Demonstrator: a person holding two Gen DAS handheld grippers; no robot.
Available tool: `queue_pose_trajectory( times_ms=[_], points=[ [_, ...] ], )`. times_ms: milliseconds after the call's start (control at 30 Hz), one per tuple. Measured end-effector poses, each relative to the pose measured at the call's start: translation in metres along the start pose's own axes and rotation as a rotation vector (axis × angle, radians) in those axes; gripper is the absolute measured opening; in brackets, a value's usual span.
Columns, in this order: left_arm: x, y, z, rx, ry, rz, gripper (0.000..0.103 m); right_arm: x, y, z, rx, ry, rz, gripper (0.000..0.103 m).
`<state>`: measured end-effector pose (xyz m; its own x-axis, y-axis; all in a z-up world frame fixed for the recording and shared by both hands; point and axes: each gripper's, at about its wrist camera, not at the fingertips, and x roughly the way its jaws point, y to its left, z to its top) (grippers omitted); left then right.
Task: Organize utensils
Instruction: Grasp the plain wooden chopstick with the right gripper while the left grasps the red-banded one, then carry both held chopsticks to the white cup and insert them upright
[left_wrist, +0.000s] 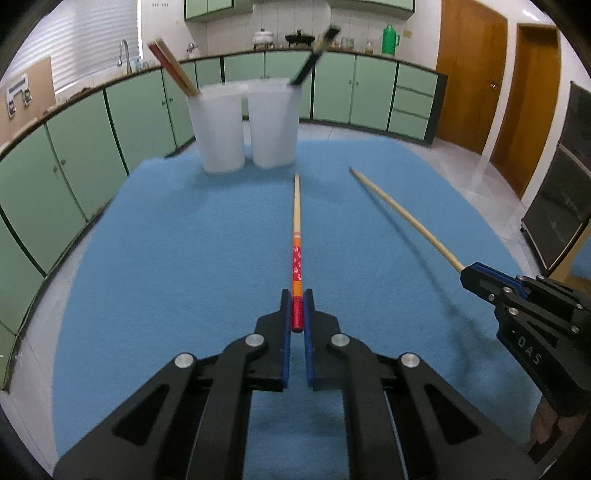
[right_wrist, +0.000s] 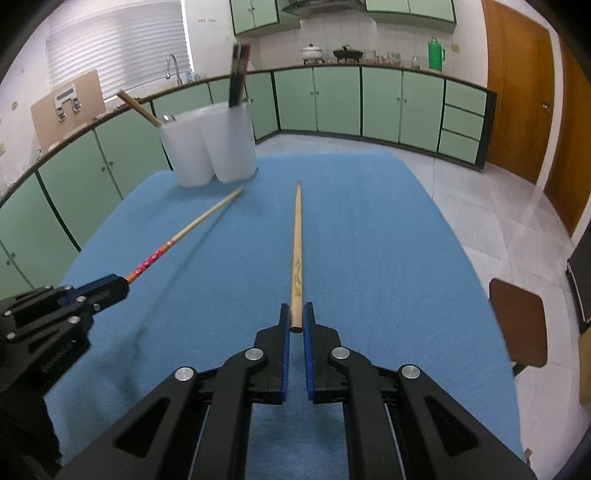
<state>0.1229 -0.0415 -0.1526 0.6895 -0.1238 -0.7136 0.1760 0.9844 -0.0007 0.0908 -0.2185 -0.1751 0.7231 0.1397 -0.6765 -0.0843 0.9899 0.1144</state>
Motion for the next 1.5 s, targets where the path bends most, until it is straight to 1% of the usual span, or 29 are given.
queue_pose_trajectory(
  times_ms=[300,400,600,733,833,900,1000,1100,1233,1333,1500],
  points=[
    [-0.063,0.009,0.037,0.016,-0.143,-0.006,0.005,-0.043,0.009,0.036,-0.033,-0.112,0.015,0.007],
    [-0.079,0.012,0.049,0.009,-0.183,-0.013,0.005,-0.059,0.013,0.053,-0.047,-0.153,0.025,0.007],
    [-0.105,0.018,0.078,0.011,-0.250,-0.044,0.005,-0.083,0.022,0.093,-0.095,-0.202,0.069,0.007],
    [-0.114,0.025,0.096,0.007,-0.271,-0.078,0.005,-0.087,0.032,0.124,-0.140,-0.183,0.111,0.007],
    [-0.116,0.029,0.106,0.009,-0.282,-0.088,0.005,-0.082,0.038,0.145,-0.161,-0.149,0.155,0.007],
    [-0.119,0.032,0.113,0.011,-0.293,-0.090,0.005,-0.079,0.043,0.157,-0.186,-0.137,0.167,0.007],
    [-0.124,0.038,0.118,0.012,-0.310,-0.092,0.005,-0.077,0.053,0.177,-0.222,-0.140,0.169,0.007],
    [-0.128,0.044,0.129,0.021,-0.333,-0.085,0.005,-0.080,0.057,0.191,-0.232,-0.150,0.197,0.007],
    [-0.135,0.049,0.150,0.035,-0.379,-0.070,0.005,-0.086,0.061,0.224,-0.231,-0.188,0.226,0.007],
    [-0.140,0.054,0.170,0.037,-0.423,-0.057,0.005,-0.092,0.063,0.252,-0.218,-0.242,0.249,0.007],
    [-0.133,0.063,0.212,0.028,-0.480,-0.042,0.005,-0.088,0.066,0.300,-0.174,-0.323,0.250,0.007]
  ],
)
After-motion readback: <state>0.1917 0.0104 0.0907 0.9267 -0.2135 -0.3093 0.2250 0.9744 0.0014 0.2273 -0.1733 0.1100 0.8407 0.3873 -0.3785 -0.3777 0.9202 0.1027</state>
